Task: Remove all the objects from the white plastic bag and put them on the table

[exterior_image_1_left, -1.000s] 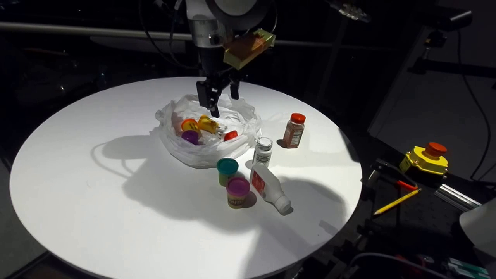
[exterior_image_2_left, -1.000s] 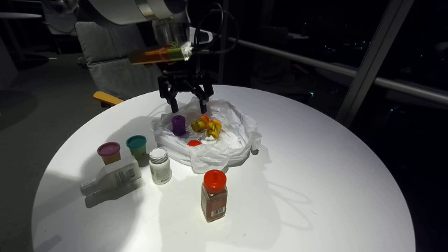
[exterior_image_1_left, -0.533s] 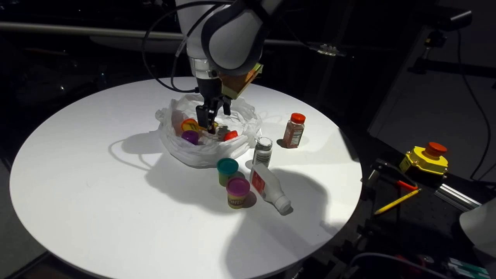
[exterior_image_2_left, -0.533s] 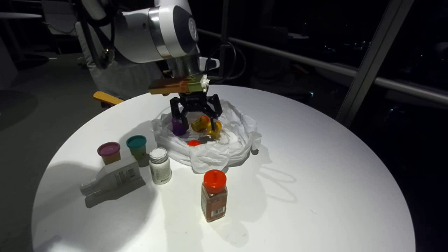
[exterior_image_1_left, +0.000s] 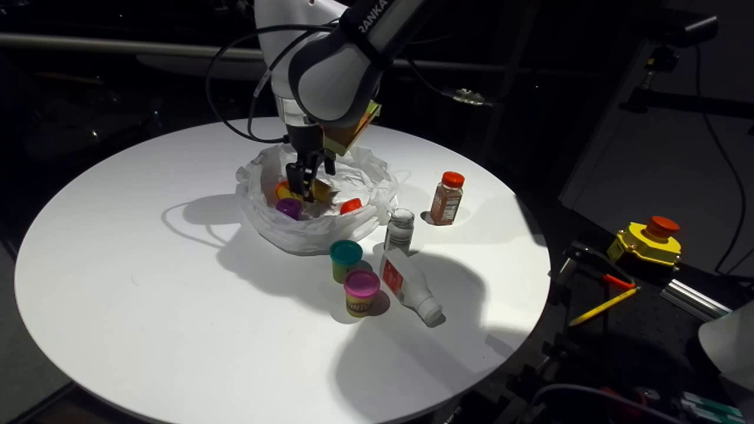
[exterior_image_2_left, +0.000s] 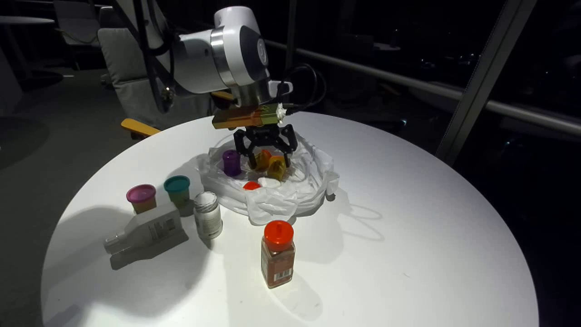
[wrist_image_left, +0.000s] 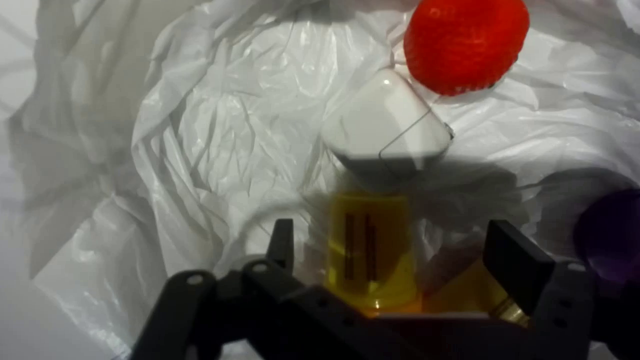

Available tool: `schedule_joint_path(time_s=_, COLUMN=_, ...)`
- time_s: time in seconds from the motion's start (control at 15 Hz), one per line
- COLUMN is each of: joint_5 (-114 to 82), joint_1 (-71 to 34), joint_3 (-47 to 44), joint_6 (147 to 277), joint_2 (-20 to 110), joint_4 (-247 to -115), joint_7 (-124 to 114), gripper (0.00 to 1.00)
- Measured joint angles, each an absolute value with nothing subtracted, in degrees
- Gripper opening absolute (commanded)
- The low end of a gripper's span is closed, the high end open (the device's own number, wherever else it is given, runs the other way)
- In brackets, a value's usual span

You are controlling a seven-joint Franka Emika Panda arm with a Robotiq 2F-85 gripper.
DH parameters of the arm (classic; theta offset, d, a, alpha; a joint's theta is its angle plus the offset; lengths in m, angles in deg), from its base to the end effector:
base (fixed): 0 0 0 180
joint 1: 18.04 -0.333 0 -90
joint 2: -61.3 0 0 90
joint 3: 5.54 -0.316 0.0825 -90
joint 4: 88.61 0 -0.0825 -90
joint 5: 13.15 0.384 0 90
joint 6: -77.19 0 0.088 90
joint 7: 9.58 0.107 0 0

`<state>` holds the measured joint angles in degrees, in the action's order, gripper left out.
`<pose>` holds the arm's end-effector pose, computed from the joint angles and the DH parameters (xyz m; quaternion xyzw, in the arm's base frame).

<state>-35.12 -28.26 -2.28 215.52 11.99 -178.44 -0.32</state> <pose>0.6885 0.0871 0.1329 0.9801 0.1330 0.0126 0.1466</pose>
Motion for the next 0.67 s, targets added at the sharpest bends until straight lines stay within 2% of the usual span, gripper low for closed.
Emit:
schedule_joint_path(time_s=0.2, joint_5=-34.9, joint_1=-28.2, joint_3=-2.2, joint_6=215.1, joint_2=9.5, joint_4=-175.3, joint_7=-1.5, gripper=0.42)
schedule_joint_path(time_s=0.4, joint_5=-34.9, joint_1=-28.1, joint_3=-1.7, joint_6=214.5, joint_2=7.7, joint_4=-172.9, joint_7=-2.0, gripper=0.2)
schedule_joint_path(time_s=0.67, joint_5=-34.7, joint_1=-28.1, joint_3=-1.3, joint_6=214.0, joint_2=7.4, joint_4=-171.9, joint_7=-2.2, gripper=0.2)
